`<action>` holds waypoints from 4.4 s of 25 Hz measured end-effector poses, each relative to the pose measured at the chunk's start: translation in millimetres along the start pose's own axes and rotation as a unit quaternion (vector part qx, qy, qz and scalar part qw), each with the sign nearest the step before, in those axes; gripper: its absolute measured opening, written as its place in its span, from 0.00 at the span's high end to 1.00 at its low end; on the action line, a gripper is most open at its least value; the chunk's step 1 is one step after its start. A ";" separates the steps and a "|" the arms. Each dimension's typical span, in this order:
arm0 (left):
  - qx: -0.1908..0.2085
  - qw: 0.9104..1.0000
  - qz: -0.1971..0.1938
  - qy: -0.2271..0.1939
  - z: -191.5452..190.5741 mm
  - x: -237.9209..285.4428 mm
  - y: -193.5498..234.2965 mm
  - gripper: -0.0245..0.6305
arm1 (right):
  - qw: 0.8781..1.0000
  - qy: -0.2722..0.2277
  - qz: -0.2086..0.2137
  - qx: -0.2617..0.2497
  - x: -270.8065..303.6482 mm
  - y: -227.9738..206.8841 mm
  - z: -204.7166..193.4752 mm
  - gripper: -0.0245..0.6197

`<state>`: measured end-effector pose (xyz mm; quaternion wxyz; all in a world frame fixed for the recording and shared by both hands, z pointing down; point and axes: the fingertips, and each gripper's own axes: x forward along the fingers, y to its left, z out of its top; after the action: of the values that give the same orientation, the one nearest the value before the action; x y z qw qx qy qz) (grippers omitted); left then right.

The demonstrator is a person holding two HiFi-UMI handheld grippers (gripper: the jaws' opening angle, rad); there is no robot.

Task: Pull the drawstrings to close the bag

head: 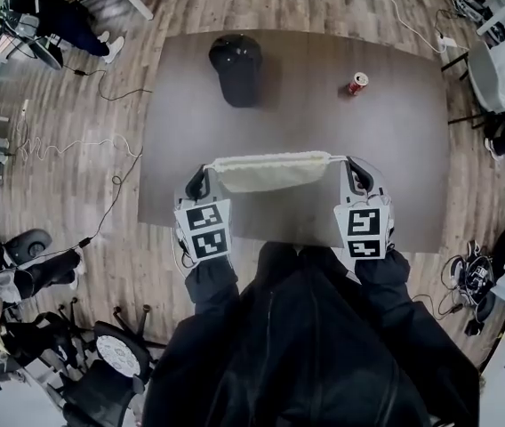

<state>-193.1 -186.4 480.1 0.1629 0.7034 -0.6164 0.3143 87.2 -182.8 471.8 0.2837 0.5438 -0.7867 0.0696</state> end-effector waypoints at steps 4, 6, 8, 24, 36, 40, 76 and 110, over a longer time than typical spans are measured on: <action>-0.035 0.999 0.030 -0.022 8.2 -14.1 19.5 0.90 | 1.000 -0.007 -0.016 0.007 -4.8 -5.1 7.9 0.92; -0.051 0.997 0.041 -0.033 12.5 -20.0 30.1 0.90 | 1.000 -0.012 -0.022 0.011 -6.5 -7.6 11.9 0.92; -0.063 0.996 0.049 -0.044 17.0 -25.0 38.0 0.90 | 0.999 -0.017 -0.026 0.010 -8.8 -9.1 15.7 0.92; -0.118 0.984 0.117 -0.066 16.4 -41.7 88.2 0.90 | 0.998 -0.012 -0.065 0.021 -21.2 -35.7 13.9 0.92; -0.137 0.977 0.153 -0.053 -6.5 -51.6 115.9 0.90 | 0.996 0.013 -0.083 0.036 -25.9 -50.3 -10.4 0.92; -0.146 0.975 0.158 -0.046 -16.6 -50.9 120.8 0.90 | 0.995 0.024 -0.090 0.044 -26.2 -56.9 -22.5 0.92; -0.117 0.956 -0.192 0.188 -230.2 65.9 -65.1 0.90 | 0.970 0.176 0.145 0.083 54.0 43.3 -199.4 0.92; -0.120 0.963 -0.212 0.120 -192.5 26.9 -63.2 0.69 | 0.964 0.105 0.223 0.103 35.0 60.9 -146.6 0.72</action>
<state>-177.1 -76.4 651.6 0.3816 0.7502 -0.4624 0.2788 78.3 -125.8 623.7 0.2844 0.3708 -0.8425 0.2681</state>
